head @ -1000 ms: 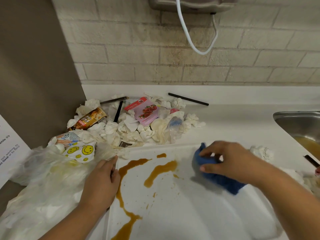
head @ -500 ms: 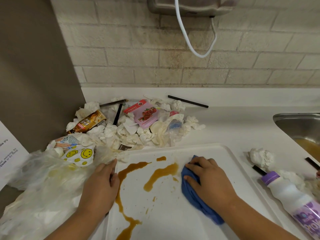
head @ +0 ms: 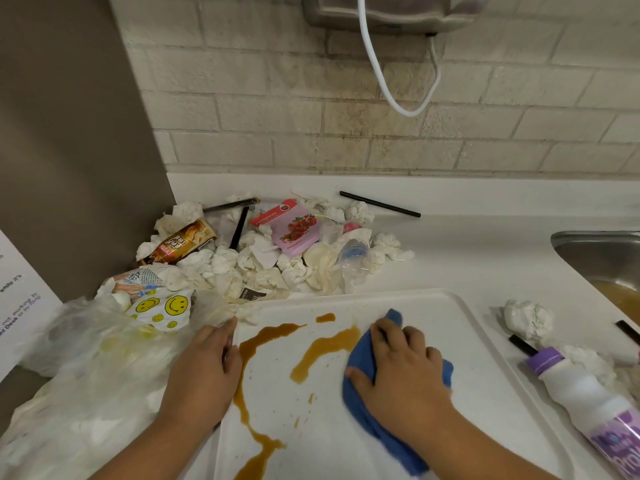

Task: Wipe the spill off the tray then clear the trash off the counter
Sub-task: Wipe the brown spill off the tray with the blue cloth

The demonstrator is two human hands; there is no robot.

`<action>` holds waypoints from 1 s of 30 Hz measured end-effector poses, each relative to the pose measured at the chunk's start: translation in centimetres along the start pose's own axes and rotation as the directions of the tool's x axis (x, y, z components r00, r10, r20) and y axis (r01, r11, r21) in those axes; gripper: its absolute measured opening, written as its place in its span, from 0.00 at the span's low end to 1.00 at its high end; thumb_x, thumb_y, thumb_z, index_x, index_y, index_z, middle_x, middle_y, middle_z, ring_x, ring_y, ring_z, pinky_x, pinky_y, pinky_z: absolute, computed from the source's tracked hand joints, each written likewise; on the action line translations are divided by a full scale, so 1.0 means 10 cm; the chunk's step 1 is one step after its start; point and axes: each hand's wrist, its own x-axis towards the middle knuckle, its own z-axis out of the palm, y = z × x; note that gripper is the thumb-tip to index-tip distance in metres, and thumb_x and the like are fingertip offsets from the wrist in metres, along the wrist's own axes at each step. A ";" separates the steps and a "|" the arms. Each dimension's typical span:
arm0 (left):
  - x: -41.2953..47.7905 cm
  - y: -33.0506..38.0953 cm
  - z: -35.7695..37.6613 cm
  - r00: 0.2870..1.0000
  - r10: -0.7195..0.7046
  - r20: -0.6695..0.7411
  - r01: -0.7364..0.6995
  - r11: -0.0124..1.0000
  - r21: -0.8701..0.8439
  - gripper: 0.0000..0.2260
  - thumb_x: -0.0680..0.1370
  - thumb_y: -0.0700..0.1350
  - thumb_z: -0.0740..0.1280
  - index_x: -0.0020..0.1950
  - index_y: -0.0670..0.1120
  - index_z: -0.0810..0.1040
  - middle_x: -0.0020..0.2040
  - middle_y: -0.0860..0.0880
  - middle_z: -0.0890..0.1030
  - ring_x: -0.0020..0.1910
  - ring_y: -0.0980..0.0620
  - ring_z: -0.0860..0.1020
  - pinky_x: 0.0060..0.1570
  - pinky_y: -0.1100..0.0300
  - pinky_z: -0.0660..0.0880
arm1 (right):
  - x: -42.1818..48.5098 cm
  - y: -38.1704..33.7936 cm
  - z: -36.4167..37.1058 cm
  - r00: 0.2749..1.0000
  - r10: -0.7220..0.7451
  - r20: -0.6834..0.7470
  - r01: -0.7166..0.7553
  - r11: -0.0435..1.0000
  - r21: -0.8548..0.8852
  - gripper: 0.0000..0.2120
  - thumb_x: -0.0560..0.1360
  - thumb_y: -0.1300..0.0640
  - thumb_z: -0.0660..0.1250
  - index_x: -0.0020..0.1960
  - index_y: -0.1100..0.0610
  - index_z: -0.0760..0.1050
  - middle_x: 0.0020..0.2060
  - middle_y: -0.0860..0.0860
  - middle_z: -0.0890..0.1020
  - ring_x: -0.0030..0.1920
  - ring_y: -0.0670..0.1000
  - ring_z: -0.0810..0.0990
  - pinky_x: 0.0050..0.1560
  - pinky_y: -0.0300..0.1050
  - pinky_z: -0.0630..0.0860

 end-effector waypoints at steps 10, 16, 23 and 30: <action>0.01 -0.02 0.00 1.000 0.029 0.003 -0.029 0.999 -0.016 0.20 0.77 0.42 0.64 0.70 0.47 0.72 0.45 0.53 0.72 0.37 0.57 0.70 0.39 0.62 0.67 | 0.25 0.22 -0.01 0.997 -0.072 -0.030 0.075 0.991 0.108 0.22 0.77 0.48 0.54 0.69 0.50 0.69 0.66 0.44 0.71 0.60 0.52 0.73 0.54 0.49 0.72; 0.01 -0.03 0.00 1.000 0.029 0.005 -0.029 1.000 -0.005 0.20 0.77 0.42 0.64 0.70 0.47 0.72 0.45 0.53 0.72 0.37 0.57 0.70 0.38 0.62 0.66 | 0.43 0.43 0.01 0.962 -0.273 0.024 0.265 0.947 0.181 0.25 0.78 0.50 0.49 0.75 0.49 0.60 0.73 0.41 0.62 0.70 0.47 0.62 0.66 0.43 0.63; 0.01 -0.04 0.01 1.000 0.027 0.007 -0.026 1.000 -0.011 0.20 0.77 0.41 0.64 0.69 0.47 0.72 0.45 0.53 0.72 0.36 0.57 0.70 0.38 0.62 0.67 | 0.52 0.44 0.00 0.945 -0.327 0.005 0.304 0.884 0.355 0.21 0.78 0.56 0.56 0.70 0.50 0.68 0.71 0.43 0.63 0.66 0.46 0.67 0.68 0.38 0.62; 0.00 -0.03 0.02 1.000 0.024 0.005 -0.024 1.000 -0.015 0.20 0.77 0.41 0.63 0.70 0.47 0.71 0.44 0.53 0.71 0.35 0.58 0.70 0.38 0.63 0.65 | 0.61 0.40 0.11 0.949 -0.305 -0.080 0.313 0.877 0.365 0.20 0.75 0.62 0.61 0.66 0.52 0.73 0.66 0.47 0.71 0.64 0.48 0.71 0.68 0.36 0.62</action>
